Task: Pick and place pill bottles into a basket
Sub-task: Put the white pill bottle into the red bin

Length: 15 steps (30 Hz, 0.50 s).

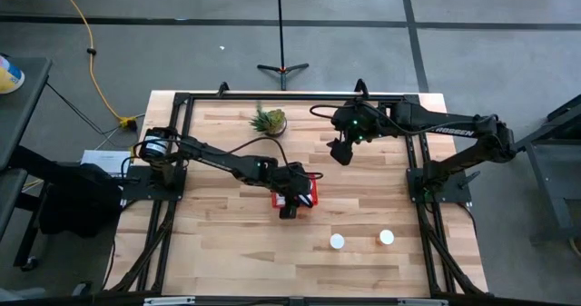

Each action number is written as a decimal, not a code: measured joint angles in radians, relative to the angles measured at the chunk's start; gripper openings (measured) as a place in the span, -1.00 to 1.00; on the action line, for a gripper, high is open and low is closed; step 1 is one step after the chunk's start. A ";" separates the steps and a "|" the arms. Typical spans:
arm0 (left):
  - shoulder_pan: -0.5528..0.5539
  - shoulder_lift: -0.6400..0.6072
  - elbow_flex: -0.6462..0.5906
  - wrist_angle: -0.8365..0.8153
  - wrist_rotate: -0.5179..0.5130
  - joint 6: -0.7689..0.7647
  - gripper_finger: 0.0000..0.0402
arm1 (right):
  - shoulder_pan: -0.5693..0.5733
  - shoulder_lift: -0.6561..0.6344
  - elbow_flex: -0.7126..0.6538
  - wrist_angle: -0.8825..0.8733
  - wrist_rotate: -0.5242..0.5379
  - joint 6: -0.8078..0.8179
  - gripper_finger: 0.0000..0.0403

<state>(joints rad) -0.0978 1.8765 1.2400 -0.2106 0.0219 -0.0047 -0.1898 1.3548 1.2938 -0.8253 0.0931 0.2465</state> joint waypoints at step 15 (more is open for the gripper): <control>0.000 0.001 -0.001 -0.002 -0.040 0.027 0.17 | 0.000 0.000 0.000 0.000 0.001 0.000 0.36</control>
<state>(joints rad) -0.0975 1.8771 1.2388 -0.2123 -0.0185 0.0223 -0.1898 1.3548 1.2938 -0.8257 0.0944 0.2462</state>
